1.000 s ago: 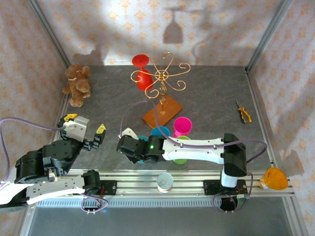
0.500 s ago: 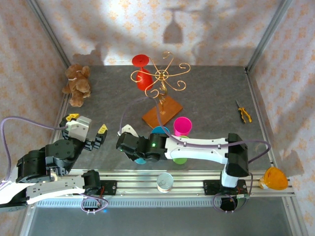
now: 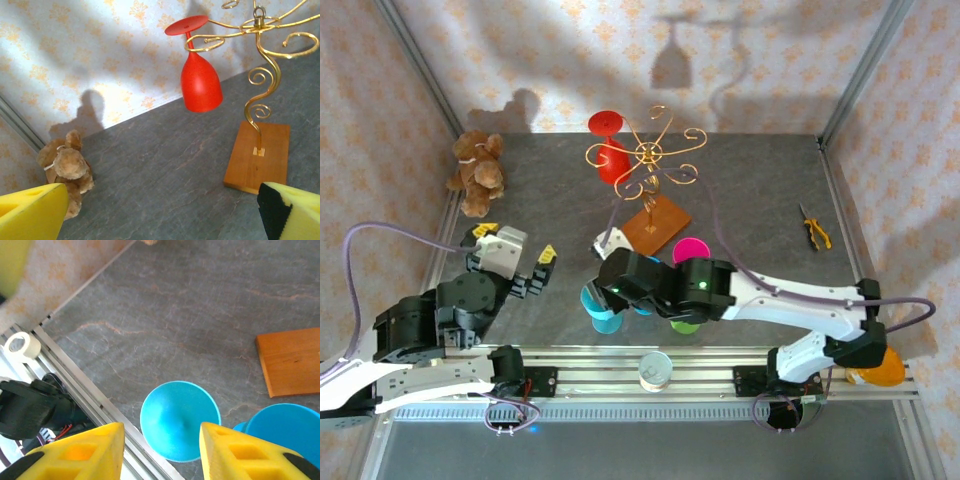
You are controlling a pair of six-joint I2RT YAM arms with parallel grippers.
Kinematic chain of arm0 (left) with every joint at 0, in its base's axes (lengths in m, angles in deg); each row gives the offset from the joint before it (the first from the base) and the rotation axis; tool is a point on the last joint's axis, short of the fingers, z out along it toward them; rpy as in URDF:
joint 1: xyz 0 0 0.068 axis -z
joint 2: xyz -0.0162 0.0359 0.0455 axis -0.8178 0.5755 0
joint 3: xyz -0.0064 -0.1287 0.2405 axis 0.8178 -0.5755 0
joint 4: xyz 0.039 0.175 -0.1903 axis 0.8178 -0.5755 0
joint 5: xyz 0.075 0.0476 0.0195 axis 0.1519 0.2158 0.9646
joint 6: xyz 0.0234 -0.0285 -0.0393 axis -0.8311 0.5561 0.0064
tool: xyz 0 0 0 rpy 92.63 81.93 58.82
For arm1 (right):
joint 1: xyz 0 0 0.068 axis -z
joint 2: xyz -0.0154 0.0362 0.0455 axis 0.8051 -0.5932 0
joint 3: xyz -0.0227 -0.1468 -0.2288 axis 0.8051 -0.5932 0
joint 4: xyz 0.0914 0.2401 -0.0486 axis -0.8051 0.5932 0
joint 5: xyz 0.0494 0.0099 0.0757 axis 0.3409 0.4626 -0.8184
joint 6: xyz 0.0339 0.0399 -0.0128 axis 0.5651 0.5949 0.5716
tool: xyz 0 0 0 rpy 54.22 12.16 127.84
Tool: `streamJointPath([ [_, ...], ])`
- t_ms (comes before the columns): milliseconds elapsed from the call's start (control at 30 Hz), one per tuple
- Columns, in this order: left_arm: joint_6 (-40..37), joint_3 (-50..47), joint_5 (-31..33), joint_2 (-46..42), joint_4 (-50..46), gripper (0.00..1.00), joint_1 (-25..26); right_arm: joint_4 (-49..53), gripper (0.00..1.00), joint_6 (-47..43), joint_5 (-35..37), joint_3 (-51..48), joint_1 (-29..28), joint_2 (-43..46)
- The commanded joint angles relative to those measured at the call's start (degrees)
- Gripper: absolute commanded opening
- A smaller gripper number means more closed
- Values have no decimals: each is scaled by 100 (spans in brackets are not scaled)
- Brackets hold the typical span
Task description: Take the wine glass off the wine glass rack
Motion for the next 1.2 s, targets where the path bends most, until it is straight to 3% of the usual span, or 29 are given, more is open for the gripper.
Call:
streamJointPath([
  [0, 220, 230, -678, 303, 478, 99, -693, 226, 45, 86, 361, -52, -41, 331],
  [233, 1037, 629, -3484, 1145, 983, 99, -3187, 281, 48, -15, 512, 55, -36, 781],
  [533, 2523, 918, -6033, 2233, 2470, 99, -5150, 416, 55, -153, 588, 272, 229, 1359],
  [800, 3829, 1655, -7221, 3540, 3514, 99, -5760, 116, 55, -10, -849, 205, 1756, 1754],
  [967, 4606, 2409, -7899, 4616, 3943, 95, -5873, 154, 55, -159, -1235, 470, 2218, 1612],
  [1167, 5134, 3130, -8159, 5636, 4157, 73, -5893, 181, 54, -221, -1762, 693, 2717, 1453],
])
